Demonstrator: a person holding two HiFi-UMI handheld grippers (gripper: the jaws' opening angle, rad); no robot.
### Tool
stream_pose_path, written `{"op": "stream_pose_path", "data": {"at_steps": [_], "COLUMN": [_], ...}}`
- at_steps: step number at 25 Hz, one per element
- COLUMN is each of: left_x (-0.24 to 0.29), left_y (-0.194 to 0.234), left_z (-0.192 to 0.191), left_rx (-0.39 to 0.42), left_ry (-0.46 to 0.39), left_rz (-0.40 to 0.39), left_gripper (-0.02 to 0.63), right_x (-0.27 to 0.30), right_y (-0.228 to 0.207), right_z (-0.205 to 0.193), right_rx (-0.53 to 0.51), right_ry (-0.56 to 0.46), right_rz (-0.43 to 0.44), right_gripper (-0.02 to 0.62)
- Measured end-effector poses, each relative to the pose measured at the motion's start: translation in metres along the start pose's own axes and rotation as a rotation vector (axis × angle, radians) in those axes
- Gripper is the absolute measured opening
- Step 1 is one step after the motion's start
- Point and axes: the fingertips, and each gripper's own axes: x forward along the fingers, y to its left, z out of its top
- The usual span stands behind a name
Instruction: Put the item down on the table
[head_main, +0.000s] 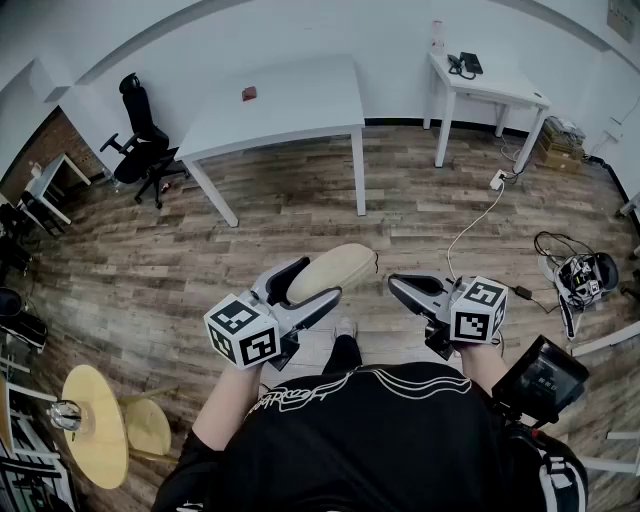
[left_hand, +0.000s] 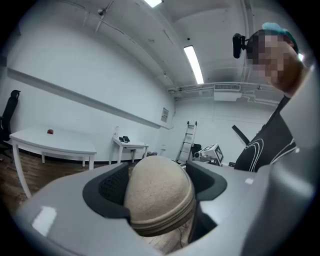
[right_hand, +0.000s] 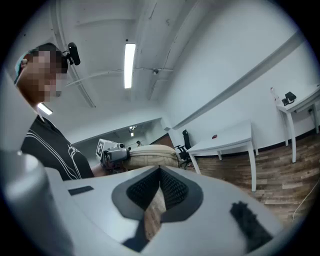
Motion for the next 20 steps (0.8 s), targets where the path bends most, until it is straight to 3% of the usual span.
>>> {"op": "stream_pose_path", "data": {"at_steps": [6,11,20], "left_x": [0.022,0.05,0.092], "left_y": [0.049,0.154,0.325], "left_z": [-0.023,0.001,0.04], "left_rx": [-0.024,-0.061,-0.076], "left_ry": [-0.009,0.008,0.043], "left_rz": [-0.002,-0.019,-0.037], "left_gripper": [0.367,0.367,0.367], "right_x": [0.022,0.094,0.24], "right_y": [-0.049,-0.122,-0.229], "right_z": [-0.022,0.012,0.08], "right_rx": [0.008,0.043,0.016], "right_ry": [0.01,0.029,0.054], "right_rz": [-0.02,-0.054,-0.026], "right_gripper": [0.009,0.009,0.009]}}
